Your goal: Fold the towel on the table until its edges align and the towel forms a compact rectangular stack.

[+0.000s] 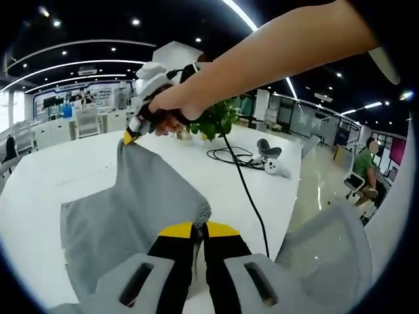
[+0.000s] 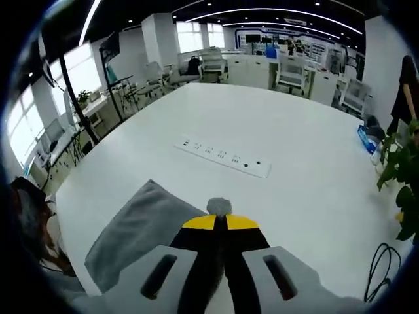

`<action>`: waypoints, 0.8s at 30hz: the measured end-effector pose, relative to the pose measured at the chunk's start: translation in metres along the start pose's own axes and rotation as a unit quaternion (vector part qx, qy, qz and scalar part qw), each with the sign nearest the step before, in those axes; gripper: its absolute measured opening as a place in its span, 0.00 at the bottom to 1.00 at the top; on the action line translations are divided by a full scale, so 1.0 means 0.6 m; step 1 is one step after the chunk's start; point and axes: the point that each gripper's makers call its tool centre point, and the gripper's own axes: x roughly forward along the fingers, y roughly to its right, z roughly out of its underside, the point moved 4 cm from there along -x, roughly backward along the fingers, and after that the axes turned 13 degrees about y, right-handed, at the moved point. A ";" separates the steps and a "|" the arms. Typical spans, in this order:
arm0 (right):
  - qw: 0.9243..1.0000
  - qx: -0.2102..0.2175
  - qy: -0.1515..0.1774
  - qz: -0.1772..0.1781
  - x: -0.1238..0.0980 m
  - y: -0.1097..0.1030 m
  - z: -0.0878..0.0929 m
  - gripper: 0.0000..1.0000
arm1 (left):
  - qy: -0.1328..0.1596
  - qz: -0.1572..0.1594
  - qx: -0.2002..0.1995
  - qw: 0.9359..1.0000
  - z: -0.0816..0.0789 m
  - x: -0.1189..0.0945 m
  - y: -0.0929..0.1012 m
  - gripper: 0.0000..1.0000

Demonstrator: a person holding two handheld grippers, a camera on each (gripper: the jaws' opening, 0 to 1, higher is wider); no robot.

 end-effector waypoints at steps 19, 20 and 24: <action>1.000 -0.002 0.016 -0.012 0.046 -0.078 -0.043 0.00 | 0.028 -0.044 -0.009 0.999 -0.012 -0.067 -0.070 0.05; 1.000 -0.001 0.017 -0.012 0.047 -0.086 -0.046 0.00 | 0.029 -0.048 -0.011 0.998 -0.011 -0.073 -0.074 0.05; 1.000 0.001 0.022 -0.013 0.056 -0.105 -0.052 0.00 | 0.030 -0.056 -0.016 0.998 -0.004 -0.092 -0.084 0.05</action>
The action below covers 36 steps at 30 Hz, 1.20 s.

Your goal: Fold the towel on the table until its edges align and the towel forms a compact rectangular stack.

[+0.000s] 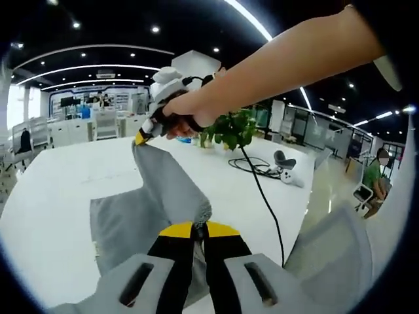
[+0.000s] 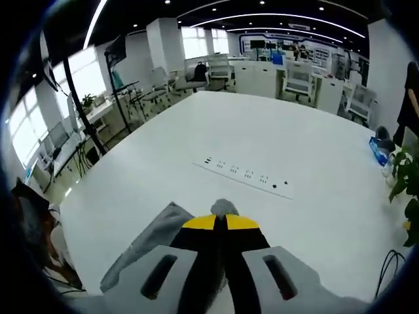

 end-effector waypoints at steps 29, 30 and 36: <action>1.000 -0.014 -0.003 -0.027 0.105 -0.110 0.036 0.01 | -0.053 -0.077 -0.016 0.996 0.087 -0.082 -0.072 0.05; 1.000 -0.016 -0.005 -0.025 0.107 -0.111 0.040 0.01 | -0.054 -0.079 -0.017 0.995 0.090 -0.085 -0.076 0.05; 1.000 0.019 0.005 -0.016 0.117 -0.116 0.044 0.01 | -0.078 -0.081 -0.004 0.994 0.113 -0.094 -0.090 0.05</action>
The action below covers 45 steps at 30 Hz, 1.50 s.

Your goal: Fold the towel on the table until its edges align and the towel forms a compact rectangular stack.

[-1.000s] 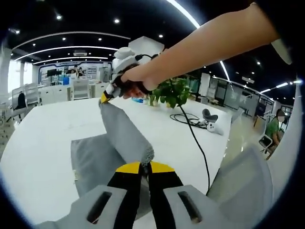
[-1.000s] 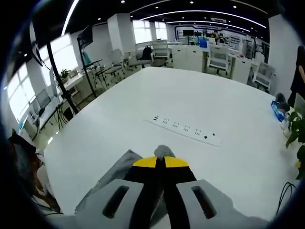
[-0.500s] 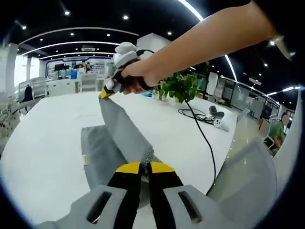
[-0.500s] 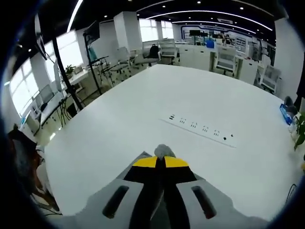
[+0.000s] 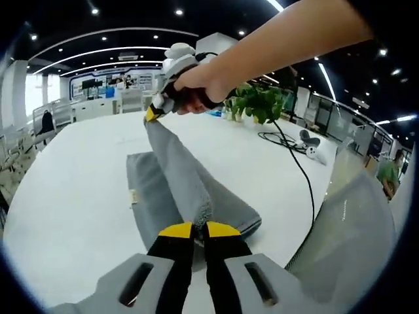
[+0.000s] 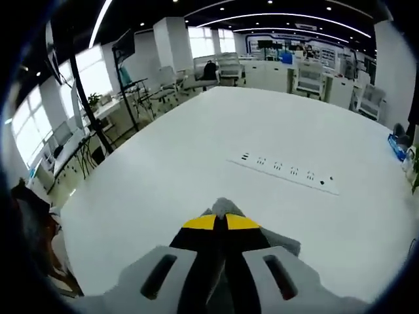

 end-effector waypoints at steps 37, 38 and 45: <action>0.996 -0.086 -0.004 -0.030 0.024 -0.039 0.032 0.13 | -0.083 -0.043 -0.005 0.996 0.086 -0.034 -0.058 0.08; 0.992 -0.118 -0.007 -0.038 0.020 -0.036 0.029 0.13 | -0.082 -0.044 -0.005 0.996 0.085 -0.034 -0.060 0.08; 0.990 -0.130 -0.001 -0.061 0.000 -0.037 0.021 0.14 | -0.045 -0.057 0.021 0.997 0.051 -0.040 -0.067 0.09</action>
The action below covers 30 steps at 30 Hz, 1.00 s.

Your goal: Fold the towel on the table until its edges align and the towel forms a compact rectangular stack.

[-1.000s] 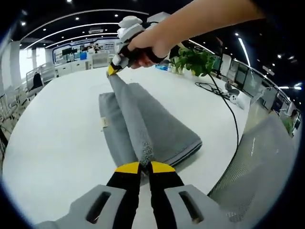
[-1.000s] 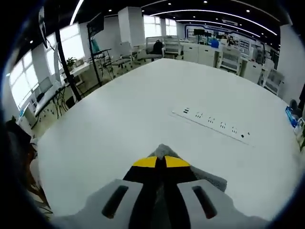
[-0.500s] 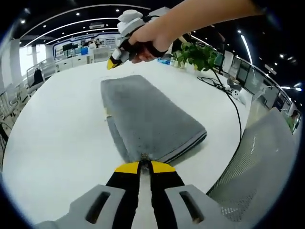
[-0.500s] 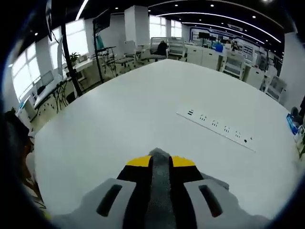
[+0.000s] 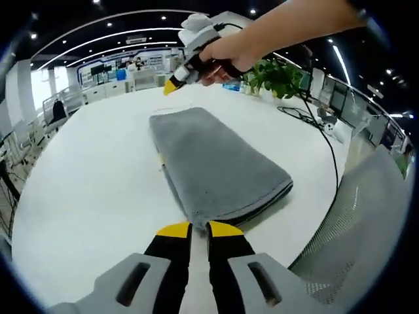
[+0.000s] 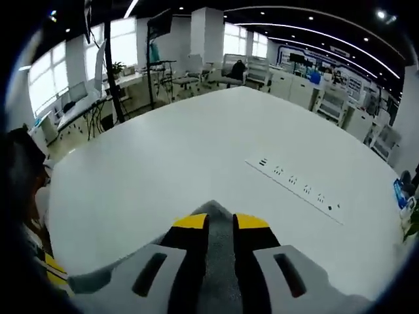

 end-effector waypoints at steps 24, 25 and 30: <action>0.995 -0.031 -0.003 -0.090 -0.043 -0.088 0.051 0.09 | 0.038 -0.009 0.037 0.999 -0.042 -0.005 -0.011 0.10; 0.995 -0.030 -0.006 -0.093 -0.044 -0.091 0.054 0.07 | 0.039 -0.009 0.037 0.999 -0.043 -0.005 -0.010 0.10; 0.993 -0.035 -0.023 -0.114 -0.039 -0.111 0.086 0.07 | 0.043 -0.013 0.036 0.998 -0.048 -0.007 -0.012 0.10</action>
